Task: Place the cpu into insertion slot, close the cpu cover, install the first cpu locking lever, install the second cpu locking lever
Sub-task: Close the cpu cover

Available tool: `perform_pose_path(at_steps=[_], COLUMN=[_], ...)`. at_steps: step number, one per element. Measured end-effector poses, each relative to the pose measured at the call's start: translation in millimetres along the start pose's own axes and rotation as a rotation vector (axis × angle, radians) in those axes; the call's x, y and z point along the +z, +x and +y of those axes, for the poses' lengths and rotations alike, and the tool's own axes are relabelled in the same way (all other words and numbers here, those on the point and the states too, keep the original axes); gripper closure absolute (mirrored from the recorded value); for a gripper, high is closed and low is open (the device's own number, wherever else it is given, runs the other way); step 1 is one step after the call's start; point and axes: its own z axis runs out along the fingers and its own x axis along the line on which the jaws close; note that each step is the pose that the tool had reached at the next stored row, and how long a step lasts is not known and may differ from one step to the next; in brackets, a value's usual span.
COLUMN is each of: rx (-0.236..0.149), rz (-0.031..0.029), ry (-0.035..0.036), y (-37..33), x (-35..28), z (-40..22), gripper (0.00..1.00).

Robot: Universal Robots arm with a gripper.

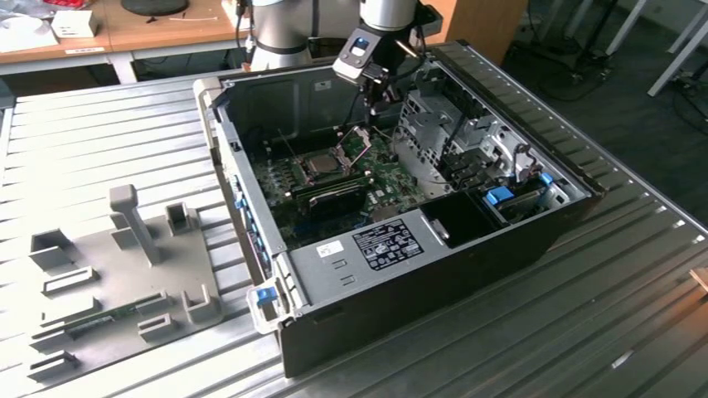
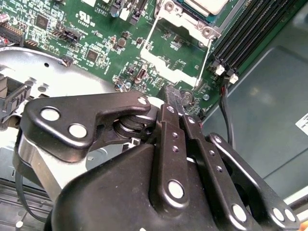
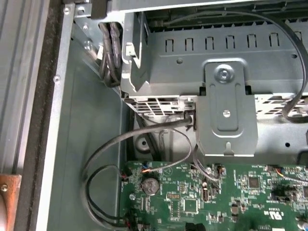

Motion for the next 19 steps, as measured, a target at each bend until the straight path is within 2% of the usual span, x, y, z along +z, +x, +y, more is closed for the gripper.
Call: perform_pose_path(at_steps=[6, 19], rx=[0.000, 0.000], rz=[-0.0001, -0.0002], ry=[0.0005, 0.0005], y=[0.0, -0.1], x=[2.3, 11.1], z=[3.1, 4.3], gripper=[0.90, 0.90])
